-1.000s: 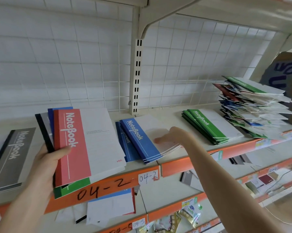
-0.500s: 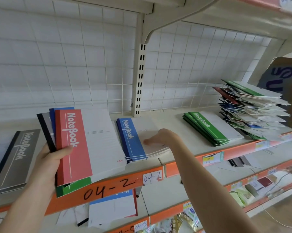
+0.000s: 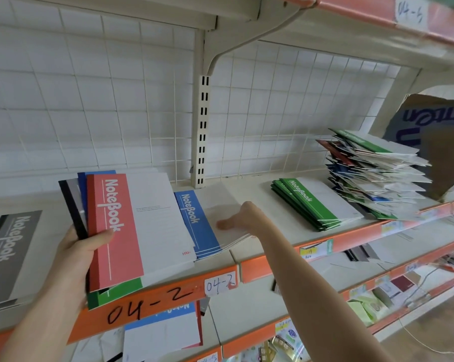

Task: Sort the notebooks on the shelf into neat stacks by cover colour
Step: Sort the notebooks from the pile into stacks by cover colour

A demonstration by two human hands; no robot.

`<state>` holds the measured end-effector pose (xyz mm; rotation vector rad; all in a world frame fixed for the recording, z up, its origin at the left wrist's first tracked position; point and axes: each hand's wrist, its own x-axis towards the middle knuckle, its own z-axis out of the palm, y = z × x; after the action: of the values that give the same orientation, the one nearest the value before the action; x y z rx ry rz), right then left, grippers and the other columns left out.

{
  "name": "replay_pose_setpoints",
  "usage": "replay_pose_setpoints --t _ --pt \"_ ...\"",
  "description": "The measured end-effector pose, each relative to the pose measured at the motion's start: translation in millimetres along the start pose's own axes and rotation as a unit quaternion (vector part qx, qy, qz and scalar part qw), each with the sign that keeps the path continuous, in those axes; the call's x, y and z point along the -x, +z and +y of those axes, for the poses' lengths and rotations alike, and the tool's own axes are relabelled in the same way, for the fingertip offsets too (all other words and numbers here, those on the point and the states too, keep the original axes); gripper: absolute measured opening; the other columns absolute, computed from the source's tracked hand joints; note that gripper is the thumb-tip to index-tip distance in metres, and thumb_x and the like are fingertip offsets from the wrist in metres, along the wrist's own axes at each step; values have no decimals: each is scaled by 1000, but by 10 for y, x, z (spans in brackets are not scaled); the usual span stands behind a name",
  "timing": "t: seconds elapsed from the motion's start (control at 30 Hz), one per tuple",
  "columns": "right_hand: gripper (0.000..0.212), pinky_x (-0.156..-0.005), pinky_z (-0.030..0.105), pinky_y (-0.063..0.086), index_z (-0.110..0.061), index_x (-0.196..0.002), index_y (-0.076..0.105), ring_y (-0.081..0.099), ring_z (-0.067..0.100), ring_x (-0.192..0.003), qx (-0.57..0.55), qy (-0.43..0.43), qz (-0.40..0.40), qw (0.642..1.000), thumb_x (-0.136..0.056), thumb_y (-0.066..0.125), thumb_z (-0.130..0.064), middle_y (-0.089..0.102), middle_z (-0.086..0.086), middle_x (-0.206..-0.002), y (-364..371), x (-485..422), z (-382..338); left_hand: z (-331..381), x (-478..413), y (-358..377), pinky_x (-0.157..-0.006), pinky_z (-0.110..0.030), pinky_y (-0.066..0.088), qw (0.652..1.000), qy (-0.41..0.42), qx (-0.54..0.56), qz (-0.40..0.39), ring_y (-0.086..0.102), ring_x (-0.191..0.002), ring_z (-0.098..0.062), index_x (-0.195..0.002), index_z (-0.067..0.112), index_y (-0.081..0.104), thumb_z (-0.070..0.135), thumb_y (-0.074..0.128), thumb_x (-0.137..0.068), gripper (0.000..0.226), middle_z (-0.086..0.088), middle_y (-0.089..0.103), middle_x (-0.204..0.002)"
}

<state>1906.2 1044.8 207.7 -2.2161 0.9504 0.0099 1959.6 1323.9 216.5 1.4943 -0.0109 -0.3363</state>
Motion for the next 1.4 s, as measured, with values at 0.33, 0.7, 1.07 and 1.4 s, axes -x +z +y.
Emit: replay_pose_setpoints --t 0.33,0.7,1.07,1.4 --pt "64 -76 26 41 3 -118 58 55 22 -89 44 23 -8 999 -74 76 -39 63 12 -111 -723 -118 701 4 199 512 -78 -43 45 1000 2 7 18 59 -88 -31 -114 24 53 11 59 -89 29 -12 61 -104" --pt "64 -77 26 42 -5 -120 56 56 22 -94 119 -17 -53 991 -77 68 -52 60 5 -104 -796 -192 768 -9 443 664 -84 -47 45 996 -9 34 81 58 -94 -34 -116 19 55 10 61 -87 30 -15 61 -109" --pt "65 -73 27 42 5 -116 58 57 23 -87 6 -25 -20 999 -71 79 -37 61 7 -95 -803 -255 853 -140 631 692 -80 -41 40 990 -21 63 125 56 -88 -30 -124 11 53 5 59 -88 37 -16 58 -106" --pt "67 -79 28 38 0 -128 50 55 28 -103 99 3 -29 995 -82 66 -47 59 12 -114 -952 -311 986 -193 594 703 -88 -46 41 988 -16 57 145 57 -98 -35 -125 9 54 3 59 -87 38 -17 61 -103"
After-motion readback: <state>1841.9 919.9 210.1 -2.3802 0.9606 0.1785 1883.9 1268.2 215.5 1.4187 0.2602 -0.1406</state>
